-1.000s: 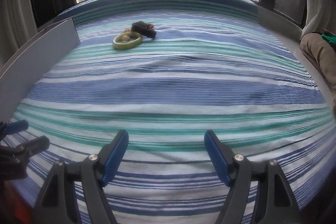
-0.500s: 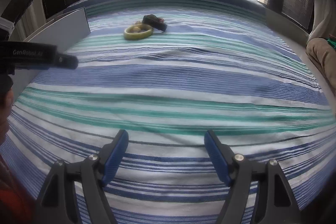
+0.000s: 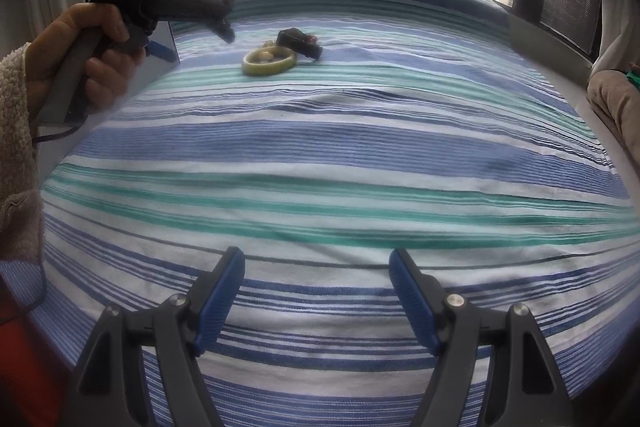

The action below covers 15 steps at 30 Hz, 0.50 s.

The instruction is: Organize jewelry

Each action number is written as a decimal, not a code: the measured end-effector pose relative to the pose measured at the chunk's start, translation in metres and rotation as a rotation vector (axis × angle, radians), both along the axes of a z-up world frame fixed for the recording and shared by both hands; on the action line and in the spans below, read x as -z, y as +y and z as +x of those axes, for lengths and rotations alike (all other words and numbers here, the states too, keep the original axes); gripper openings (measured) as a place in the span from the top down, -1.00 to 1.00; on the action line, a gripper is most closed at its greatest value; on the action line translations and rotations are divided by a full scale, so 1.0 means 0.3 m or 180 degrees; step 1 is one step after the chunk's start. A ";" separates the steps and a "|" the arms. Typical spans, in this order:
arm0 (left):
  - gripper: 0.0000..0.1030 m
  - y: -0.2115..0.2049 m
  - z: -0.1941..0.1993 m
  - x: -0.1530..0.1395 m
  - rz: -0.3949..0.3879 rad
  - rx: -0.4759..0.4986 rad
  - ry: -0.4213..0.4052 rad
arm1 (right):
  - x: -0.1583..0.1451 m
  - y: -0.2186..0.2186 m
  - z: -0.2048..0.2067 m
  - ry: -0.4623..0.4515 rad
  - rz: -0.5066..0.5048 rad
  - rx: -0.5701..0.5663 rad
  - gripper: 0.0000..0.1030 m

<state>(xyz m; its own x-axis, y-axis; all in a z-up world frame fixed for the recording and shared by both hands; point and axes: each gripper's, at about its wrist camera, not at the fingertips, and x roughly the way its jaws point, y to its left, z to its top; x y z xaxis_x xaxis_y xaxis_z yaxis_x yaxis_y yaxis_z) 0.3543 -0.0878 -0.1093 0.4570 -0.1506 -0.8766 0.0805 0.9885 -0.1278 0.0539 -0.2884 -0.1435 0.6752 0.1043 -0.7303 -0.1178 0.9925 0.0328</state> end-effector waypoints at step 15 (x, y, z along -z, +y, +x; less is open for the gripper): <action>0.86 -0.039 -0.040 0.008 0.0225 0.0057 -0.0159 | 0.020 -0.011 -0.029 0.0062 0.0095 0.0007 -0.48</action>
